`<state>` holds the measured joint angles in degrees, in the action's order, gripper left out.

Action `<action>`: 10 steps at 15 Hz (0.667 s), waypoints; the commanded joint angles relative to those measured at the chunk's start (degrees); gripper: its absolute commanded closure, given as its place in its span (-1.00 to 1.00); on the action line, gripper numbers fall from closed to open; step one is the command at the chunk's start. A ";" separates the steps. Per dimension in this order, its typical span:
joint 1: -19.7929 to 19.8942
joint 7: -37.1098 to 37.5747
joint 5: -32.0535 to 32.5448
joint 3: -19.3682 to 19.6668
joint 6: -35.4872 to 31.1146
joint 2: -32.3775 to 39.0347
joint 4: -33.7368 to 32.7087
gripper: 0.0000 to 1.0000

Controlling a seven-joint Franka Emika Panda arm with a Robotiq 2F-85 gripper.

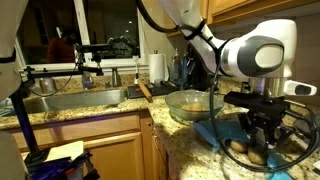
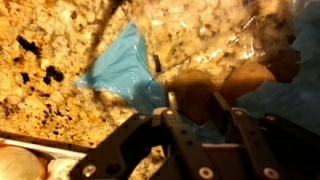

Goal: Pick a potato from the bag and place it in the glass basin

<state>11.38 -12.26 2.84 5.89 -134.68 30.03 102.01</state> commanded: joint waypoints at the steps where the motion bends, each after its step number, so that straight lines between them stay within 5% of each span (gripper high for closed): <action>1: 0.48 -0.53 -0.09 -0.39 -1.67 0.88 0.06 -0.24; 6: 0.52 -0.53 -0.09 -0.49 -2.03 1.30 -0.01 0.10; 10: 0.59 -0.57 -0.15 -0.55 -1.99 1.40 -0.14 -0.04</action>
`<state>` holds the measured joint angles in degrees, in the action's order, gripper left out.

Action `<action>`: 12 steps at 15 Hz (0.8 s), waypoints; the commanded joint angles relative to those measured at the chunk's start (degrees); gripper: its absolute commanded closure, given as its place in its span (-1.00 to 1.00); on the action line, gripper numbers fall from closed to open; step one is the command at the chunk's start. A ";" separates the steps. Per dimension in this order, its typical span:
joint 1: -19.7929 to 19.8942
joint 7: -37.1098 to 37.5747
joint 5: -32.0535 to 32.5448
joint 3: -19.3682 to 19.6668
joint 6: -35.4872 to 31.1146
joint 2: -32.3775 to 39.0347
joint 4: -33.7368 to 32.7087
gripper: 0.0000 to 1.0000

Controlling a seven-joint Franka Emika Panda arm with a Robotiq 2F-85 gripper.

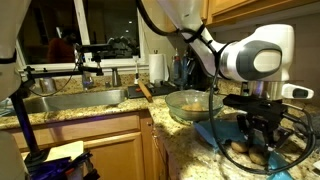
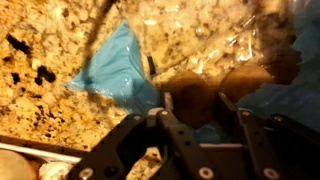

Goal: Pick a potato from the bag and place it in the glass basin

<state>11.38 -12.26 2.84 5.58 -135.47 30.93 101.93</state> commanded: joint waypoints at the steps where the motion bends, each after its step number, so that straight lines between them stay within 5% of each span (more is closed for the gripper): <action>1: 0.61 -0.61 -0.17 -0.26 -1.21 0.45 -0.01 -0.19; 6: 0.76 -0.64 -0.09 -0.05 -1.25 0.63 -0.15 -0.52; 12: 0.82 -0.70 -0.19 -0.08 -1.24 0.82 -0.37 -0.39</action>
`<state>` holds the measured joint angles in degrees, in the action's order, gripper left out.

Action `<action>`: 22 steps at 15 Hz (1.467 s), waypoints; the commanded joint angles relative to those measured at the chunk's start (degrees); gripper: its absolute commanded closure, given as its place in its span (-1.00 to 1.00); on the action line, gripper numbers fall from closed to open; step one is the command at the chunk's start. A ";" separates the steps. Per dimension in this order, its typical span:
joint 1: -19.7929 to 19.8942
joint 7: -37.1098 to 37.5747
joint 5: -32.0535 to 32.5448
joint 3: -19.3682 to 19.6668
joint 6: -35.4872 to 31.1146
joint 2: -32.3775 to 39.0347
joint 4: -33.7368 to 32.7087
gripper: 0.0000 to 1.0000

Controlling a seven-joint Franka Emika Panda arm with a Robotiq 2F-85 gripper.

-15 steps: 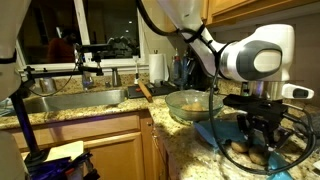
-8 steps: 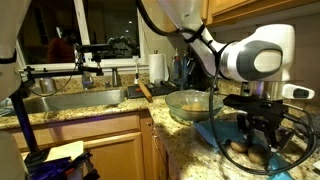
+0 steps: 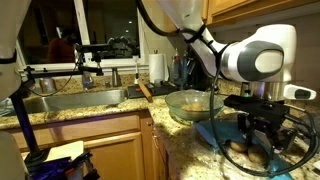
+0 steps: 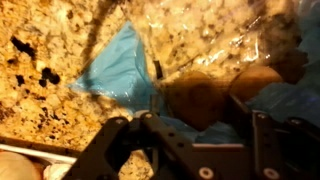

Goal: Pick a potato from the bag and place it in the glass basin

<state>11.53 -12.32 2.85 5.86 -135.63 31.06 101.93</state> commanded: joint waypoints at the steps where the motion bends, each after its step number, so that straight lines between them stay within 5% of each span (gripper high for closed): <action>1: 0.68 -0.64 -0.21 -0.35 -1.06 0.76 -0.44 -0.37; 14: 0.76 -0.70 -0.13 -0.22 -0.99 1.29 -0.78 -0.39; 20: 0.73 -0.85 -0.14 -0.44 -0.96 1.31 -0.93 0.55; 22: 0.80 -0.99 -0.15 -0.45 -1.09 1.19 -1.01 0.64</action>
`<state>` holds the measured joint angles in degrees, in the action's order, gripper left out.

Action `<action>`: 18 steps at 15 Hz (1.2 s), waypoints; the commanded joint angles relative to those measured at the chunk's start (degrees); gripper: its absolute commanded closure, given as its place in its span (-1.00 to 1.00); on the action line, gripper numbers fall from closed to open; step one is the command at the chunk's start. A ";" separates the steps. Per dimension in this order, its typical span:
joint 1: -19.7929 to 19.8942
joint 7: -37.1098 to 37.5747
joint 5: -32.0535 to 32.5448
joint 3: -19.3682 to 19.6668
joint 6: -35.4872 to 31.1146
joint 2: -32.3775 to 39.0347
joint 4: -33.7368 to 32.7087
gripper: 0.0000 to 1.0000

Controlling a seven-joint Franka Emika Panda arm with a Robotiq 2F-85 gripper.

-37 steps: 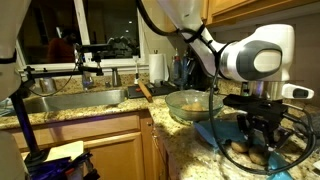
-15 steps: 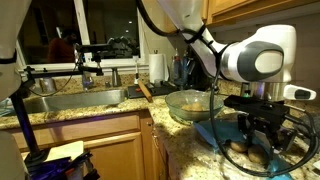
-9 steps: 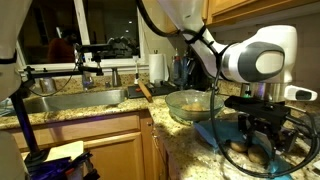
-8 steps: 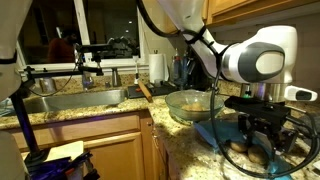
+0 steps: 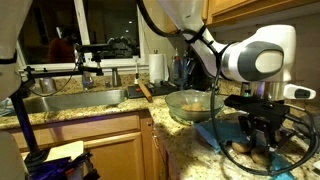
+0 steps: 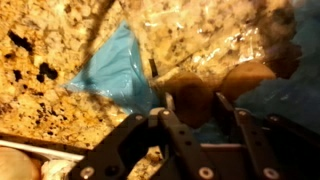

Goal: Pick a potato from the bag and place it in the glass basin

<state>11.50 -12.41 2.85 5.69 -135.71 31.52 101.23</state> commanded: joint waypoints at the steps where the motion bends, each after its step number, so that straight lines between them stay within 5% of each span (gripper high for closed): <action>1: 0.81 -0.87 -0.13 -0.27 -0.96 0.75 -0.41 0.67; 4: 0.79 -0.92 -0.08 -0.26 -0.94 0.77 -0.63 0.63; 5: 0.78 -0.96 -0.08 -0.26 -0.85 0.81 -0.90 0.14; 6: 0.80 -0.98 -0.06 -0.25 -0.87 0.84 -1.01 -0.07; 8: 0.77 -0.95 0.01 -0.22 -0.95 0.95 -0.91 -0.20; 13: 0.90 -0.89 0.07 0.04 -0.99 1.52 -1.08 -0.86; 18: 1.09 -0.76 -0.17 0.02 -0.09 2.36 -2.79 -0.89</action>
<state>11.88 -12.63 2.90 6.24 -135.85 32.50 100.15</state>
